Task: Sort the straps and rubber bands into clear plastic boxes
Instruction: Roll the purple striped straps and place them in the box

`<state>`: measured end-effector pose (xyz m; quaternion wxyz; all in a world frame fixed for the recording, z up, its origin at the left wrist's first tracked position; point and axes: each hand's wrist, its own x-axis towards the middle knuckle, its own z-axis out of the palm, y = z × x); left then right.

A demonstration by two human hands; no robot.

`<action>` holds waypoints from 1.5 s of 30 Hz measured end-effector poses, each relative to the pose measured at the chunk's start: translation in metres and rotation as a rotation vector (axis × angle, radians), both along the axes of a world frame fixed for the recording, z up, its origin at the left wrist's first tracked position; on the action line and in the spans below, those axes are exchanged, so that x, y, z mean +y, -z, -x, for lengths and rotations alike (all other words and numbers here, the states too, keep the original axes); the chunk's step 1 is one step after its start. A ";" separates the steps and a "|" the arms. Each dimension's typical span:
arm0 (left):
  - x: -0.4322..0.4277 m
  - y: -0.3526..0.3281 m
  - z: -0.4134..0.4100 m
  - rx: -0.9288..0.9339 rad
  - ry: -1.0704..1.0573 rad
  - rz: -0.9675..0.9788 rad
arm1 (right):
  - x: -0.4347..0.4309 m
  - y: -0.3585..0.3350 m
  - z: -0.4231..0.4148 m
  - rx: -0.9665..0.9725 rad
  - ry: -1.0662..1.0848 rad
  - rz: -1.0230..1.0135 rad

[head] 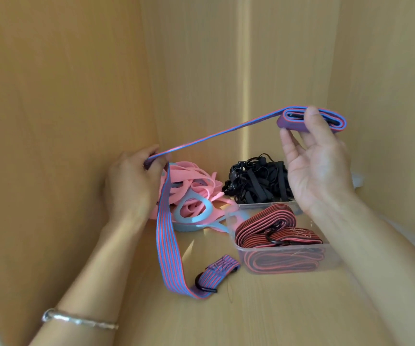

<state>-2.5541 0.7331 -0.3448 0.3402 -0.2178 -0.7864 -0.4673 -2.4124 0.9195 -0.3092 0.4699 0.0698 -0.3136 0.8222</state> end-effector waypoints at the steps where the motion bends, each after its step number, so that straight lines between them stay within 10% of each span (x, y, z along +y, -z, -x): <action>1: 0.001 0.000 0.001 0.028 -0.010 -0.003 | 0.003 -0.001 0.000 0.005 0.010 0.013; 13: 0.016 -0.007 -0.038 -0.161 0.478 -0.163 | 0.025 0.006 0.005 -0.183 0.056 -0.096; 19: 0.019 -0.013 -0.065 -0.357 0.673 0.160 | 0.020 0.011 0.009 -0.225 0.032 -0.175; 34: -0.030 -0.059 -0.059 -0.178 -0.203 0.374 | 0.028 -0.024 0.000 -0.100 0.067 -0.076; 41: -0.012 -0.108 -0.053 -0.031 0.023 -0.203 | 0.028 -0.038 0.001 -0.081 0.107 -0.102; 45: -0.003 -0.106 -0.052 -0.045 0.094 -0.161 | 0.032 -0.028 0.002 -0.126 0.104 -0.122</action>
